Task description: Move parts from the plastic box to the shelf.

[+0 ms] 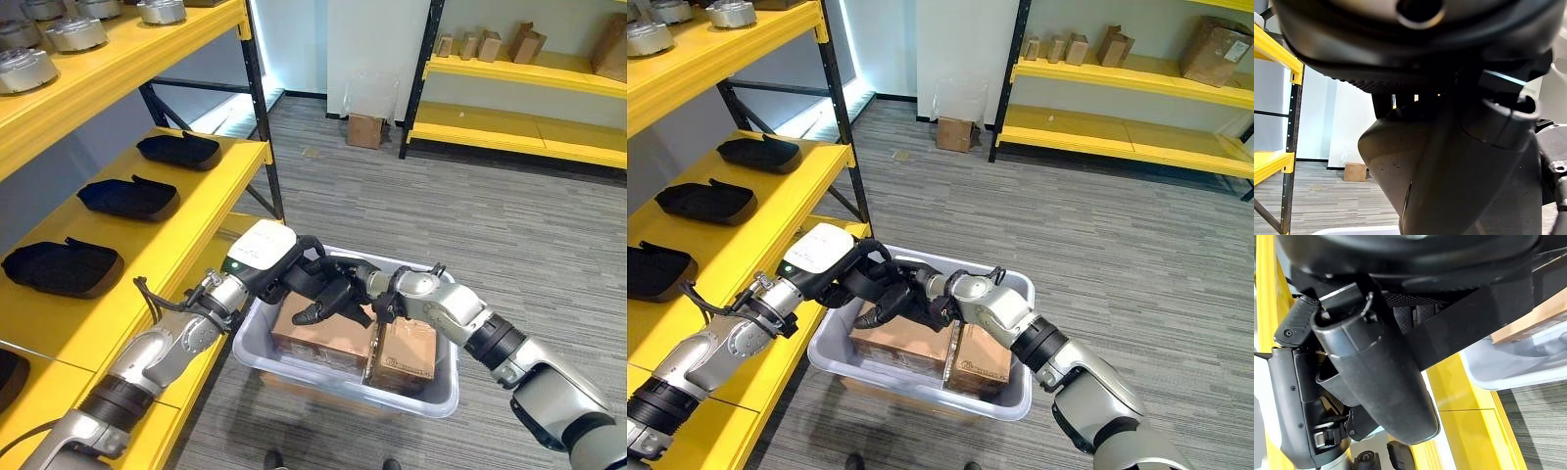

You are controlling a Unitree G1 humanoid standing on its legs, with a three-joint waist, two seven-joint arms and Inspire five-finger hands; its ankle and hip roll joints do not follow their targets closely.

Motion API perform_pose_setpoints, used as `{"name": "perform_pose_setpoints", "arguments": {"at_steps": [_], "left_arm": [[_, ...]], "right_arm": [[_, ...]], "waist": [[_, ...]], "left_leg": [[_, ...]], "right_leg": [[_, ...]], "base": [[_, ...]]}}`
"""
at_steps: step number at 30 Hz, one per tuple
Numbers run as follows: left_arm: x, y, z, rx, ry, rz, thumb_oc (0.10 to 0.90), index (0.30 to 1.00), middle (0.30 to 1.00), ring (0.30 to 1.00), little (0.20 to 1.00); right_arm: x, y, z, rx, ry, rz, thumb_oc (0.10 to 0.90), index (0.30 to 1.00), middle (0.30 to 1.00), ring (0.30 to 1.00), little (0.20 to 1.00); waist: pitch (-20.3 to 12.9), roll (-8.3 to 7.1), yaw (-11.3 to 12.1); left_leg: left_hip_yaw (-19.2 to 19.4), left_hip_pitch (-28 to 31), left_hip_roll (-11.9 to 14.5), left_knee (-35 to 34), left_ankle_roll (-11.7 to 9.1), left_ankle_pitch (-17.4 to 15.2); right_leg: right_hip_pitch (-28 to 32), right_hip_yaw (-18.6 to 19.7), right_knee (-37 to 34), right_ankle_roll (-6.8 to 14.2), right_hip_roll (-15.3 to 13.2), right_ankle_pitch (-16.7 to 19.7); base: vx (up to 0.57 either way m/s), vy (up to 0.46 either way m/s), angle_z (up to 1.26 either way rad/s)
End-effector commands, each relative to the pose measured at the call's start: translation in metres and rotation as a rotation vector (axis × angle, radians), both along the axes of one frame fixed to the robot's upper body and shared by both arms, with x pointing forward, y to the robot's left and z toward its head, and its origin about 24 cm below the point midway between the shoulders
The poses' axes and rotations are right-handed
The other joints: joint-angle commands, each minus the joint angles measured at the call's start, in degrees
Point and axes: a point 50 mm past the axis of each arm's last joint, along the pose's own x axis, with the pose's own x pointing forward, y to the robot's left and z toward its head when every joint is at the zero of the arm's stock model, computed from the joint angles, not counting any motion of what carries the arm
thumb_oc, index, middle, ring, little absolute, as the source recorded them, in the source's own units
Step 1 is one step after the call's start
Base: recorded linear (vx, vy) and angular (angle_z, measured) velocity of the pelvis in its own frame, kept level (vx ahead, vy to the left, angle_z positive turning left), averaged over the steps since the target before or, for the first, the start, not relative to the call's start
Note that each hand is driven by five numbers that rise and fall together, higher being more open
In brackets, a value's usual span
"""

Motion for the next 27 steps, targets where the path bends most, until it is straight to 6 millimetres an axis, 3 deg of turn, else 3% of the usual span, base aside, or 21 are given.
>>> {"name": "perform_pose_setpoints", "arguments": {"at_steps": [1, 6, 9, 20, 27], "left_arm": [[-0.025, -0.011, -0.011, -0.140, 0.008, -0.137, 0.400, 0.300, 0.300, 0.300, 0.300], [-0.024, -0.012, -0.011, -0.135, 0.006, -0.134, 0.400, 0.300, 0.300, 0.300, 0.300], [-0.024, -0.012, -0.011, -0.132, 0.006, -0.131, 0.400, 0.300, 0.300, 0.300, 0.300], [-0.028, -0.010, -0.017, -0.152, 0.020, -0.127, 0.400, 0.300, 0.300, 0.300, 0.300], [-0.028, -0.010, -0.022, -0.158, 0.020, -0.109, 0.400, 0.300, 0.300, 0.300, 0.300]], "right_arm": [[0.066, -0.174, 0.120, 0.360, -0.264, -0.988, 0.900, 1.000, 1.000, 1.000, 1.000], [0.066, -0.190, 0.135, 0.206, -0.363, -1.071, 0.900, 1.000, 1.000, 1.000, 1.000], [0.064, -0.202, 0.148, 0.211, -0.407, -1.141, 0.900, 1.000, 1.000, 1.000, 1.000], [0.042, -0.228, 0.212, 0.697, -0.543, -1.494, 0.900, 1.000, 1.000, 1.000, 1.000], [0.028, -0.225, 0.235, 0.865, -0.578, -1.581, 0.900, 1.000, 1.000, 1.000, 1.000]], "waist": [[-5.30, 0.44, 2.96], [-5.39, 0.25, 2.73], [-5.52, 0.14, 2.64], [-6.17, 0.44, 2.68], [-6.59, 0.34, 2.42]], "left_leg": [[-0.87, 2.62, 3.23, -0.06, -1.79, -1.95], [-0.51, 2.54, 3.21, -0.02, -1.88, -1.78], [-0.39, 2.51, 3.22, -0.07, -1.98, -1.70], [-0.03, 2.50, 3.25, -0.12, -2.10, -1.63], [0.07, 2.30, 3.22, -0.13, -2.14, -1.52]], "right_leg": [[-1.40, -6.03, 6.61, 1.16, -5.48, -2.43], [-1.52, -5.99, 6.61, 1.24, -5.60, -2.19], [-1.53, -5.94, 6.34, 1.42, -5.67, -1.91], [-1.22, -6.09, 5.92, 1.52, -5.75, -1.76], [-1.22, -6.08, 5.76, 1.43, -5.73, -1.69]], "base": [[0.00, 0.000, 0.00], [0.00, 0.001, -0.01], [0.00, 0.000, 0.00], [0.00, 0.000, 0.00], [0.00, 0.000, 0.00]]}}
